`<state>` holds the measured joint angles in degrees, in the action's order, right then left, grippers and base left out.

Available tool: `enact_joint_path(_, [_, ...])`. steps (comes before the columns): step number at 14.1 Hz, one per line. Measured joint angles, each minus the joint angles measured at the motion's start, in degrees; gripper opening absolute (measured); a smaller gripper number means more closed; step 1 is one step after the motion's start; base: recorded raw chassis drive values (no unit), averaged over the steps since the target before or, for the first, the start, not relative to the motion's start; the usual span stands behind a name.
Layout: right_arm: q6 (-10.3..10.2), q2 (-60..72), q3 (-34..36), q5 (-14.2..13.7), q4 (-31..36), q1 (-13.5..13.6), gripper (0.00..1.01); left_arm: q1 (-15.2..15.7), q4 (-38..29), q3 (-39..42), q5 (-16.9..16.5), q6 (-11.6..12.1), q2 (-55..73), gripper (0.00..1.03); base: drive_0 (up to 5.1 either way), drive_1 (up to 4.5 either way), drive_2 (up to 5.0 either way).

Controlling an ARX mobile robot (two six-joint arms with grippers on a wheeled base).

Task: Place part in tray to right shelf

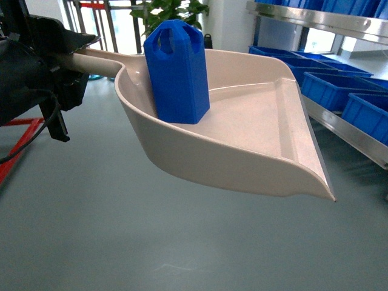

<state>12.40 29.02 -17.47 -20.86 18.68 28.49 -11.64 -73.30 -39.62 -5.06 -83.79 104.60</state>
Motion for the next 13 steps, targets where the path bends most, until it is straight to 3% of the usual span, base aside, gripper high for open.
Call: enact_joint_path(13, [0.00, -0.17, 0.00, 0.02, -0.02, 0.00, 0.98, 0.00, -0.02, 0.00, 0.15, 0.00, 0.00, 0.12, -1.5, -1.54, -1.5])
